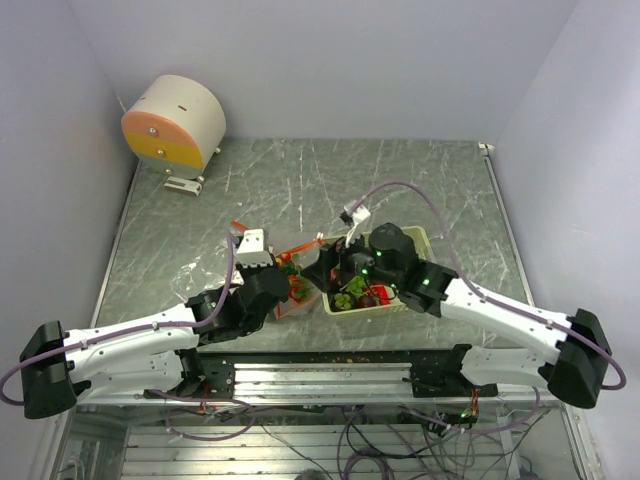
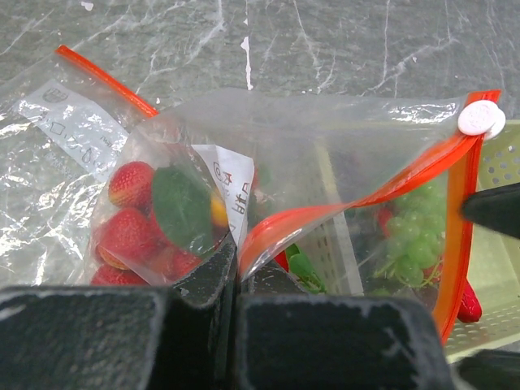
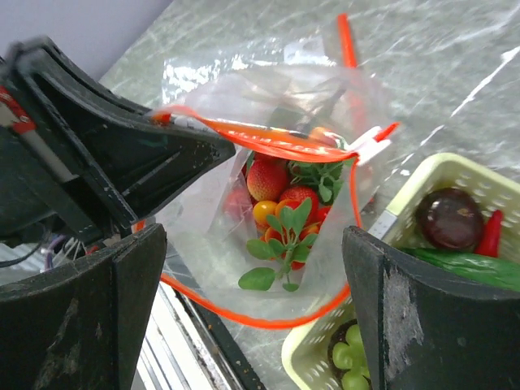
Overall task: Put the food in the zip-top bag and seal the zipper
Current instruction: Place the fake fruit in the zipper food storage bag, then pick up the fake fruit from the bin.
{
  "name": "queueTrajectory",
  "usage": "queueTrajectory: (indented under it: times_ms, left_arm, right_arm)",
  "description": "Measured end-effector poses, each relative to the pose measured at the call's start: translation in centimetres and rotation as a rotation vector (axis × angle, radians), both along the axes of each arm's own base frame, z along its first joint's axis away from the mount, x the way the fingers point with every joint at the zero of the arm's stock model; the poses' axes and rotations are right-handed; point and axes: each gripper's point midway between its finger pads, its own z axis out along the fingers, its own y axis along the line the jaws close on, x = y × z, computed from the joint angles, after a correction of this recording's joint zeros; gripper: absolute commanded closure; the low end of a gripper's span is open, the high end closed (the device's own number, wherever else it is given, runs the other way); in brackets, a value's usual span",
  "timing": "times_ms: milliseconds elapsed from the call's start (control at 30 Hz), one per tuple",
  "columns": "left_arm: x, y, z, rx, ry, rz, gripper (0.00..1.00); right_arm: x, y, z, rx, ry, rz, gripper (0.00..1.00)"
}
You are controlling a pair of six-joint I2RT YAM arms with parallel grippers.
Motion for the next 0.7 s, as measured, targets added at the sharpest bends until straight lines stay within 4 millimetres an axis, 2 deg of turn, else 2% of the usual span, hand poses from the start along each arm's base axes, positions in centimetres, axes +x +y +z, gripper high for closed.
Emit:
queueTrajectory:
  times_ms: [100, 200, 300, 467, 600, 700]
  left_arm:
    - [0.0, 0.0, 0.0, 0.001, 0.0, 0.0, 0.93]
    - [0.0, 0.0, 0.0, 0.0, 0.0, 0.0, 0.93]
    - [0.0, 0.1, 0.3, -0.009, -0.004, 0.0, 0.93]
    - [-0.1, 0.2, 0.9, -0.03, -0.014, 0.0, 0.93]
    - [-0.1, 0.2, 1.0, -0.034, -0.015, -0.001, 0.93]
    - [-0.1, 0.2, 1.0, -0.037, -0.016, -0.002, 0.93]
  right_arm:
    - [0.2, -1.3, 1.6, 0.017, -0.032, -0.055, 0.1]
    - [0.8, -4.0, 3.5, 0.031, -0.062, -0.172, 0.01]
    - [1.8, -7.3, 3.5, 0.002, -0.049, -0.349, 0.0]
    - [2.9, -12.5, -1.2, -0.163, 0.046, -0.617, 0.0]
    - [3.5, -15.2, -4.8, -0.263, 0.116, -0.724, 0.0]
    - [4.6, -16.2, -7.5, -0.311, 0.181, -0.763, 0.02]
